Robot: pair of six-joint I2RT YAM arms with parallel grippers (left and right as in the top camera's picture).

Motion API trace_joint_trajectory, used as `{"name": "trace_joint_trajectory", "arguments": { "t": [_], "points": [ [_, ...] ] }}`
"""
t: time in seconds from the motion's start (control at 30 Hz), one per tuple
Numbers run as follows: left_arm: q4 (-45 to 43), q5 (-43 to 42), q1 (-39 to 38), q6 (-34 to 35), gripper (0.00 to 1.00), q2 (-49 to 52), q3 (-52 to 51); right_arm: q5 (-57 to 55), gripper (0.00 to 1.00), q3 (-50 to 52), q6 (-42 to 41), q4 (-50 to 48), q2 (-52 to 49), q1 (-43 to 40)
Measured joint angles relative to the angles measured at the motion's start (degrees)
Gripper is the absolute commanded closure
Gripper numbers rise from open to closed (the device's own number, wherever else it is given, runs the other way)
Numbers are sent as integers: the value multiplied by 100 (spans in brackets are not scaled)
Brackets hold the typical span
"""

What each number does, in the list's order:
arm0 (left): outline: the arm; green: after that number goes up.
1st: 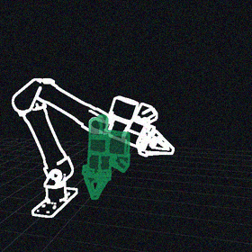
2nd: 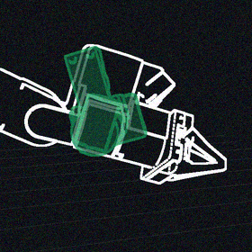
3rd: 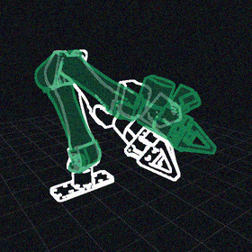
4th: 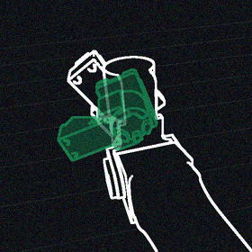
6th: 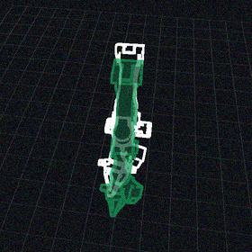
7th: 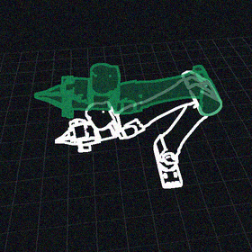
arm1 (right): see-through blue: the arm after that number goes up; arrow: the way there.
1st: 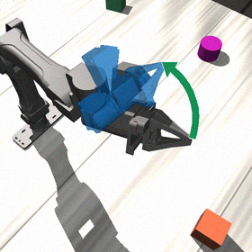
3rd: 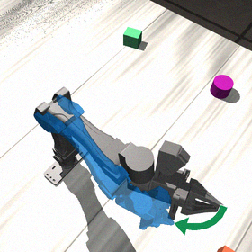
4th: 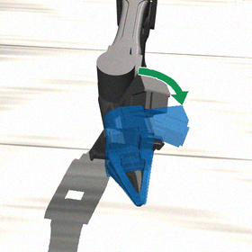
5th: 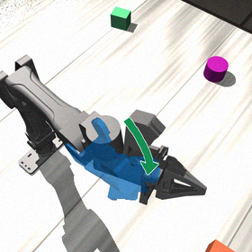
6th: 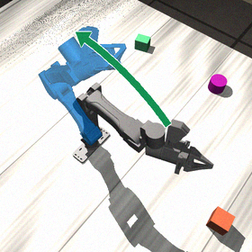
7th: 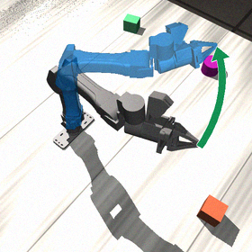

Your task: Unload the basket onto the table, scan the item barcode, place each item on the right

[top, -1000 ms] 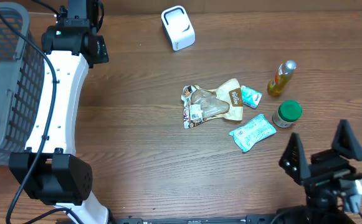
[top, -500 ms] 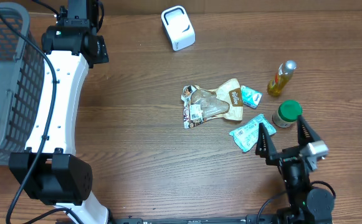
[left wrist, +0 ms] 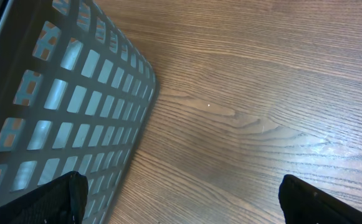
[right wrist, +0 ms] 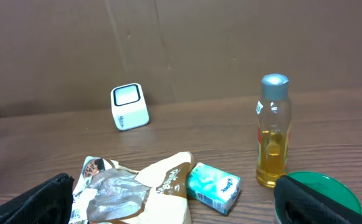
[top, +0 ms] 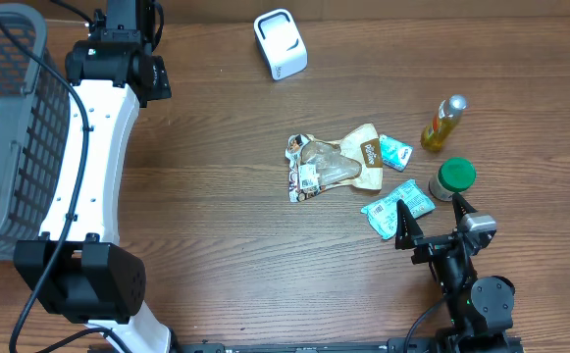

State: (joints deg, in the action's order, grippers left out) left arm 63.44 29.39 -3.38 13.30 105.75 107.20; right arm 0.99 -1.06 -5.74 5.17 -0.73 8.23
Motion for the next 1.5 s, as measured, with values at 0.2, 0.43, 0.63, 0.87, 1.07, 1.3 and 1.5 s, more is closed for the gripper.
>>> {"name": "trace_joint_trajectory", "arguments": {
  "t": [0.2,0.43,0.63,0.87,1.07,1.3,1.5],
  "points": [
    [0,0,0,0,0,0,0,2,0,0,538,0,0,0],
    [0,0,0,0,0,0,0,4,0,0,726,-2,0,0],
    [0,0,0,0,1,0,2,4,0,0,728,-2,0,0],
    [0,0,0,0,0,0,0,2,0,0,728,-2,0,0],
    [0,0,0,0,0,0,0,4,0,0,730,-2,0,0],
    [0,2,-85,0,1,-4,0,2,0,0,726,-2,0,0],
    [2,-2,-975,0,0,-761,-2,4,0,0,728,0,0,0]
  ]
}}
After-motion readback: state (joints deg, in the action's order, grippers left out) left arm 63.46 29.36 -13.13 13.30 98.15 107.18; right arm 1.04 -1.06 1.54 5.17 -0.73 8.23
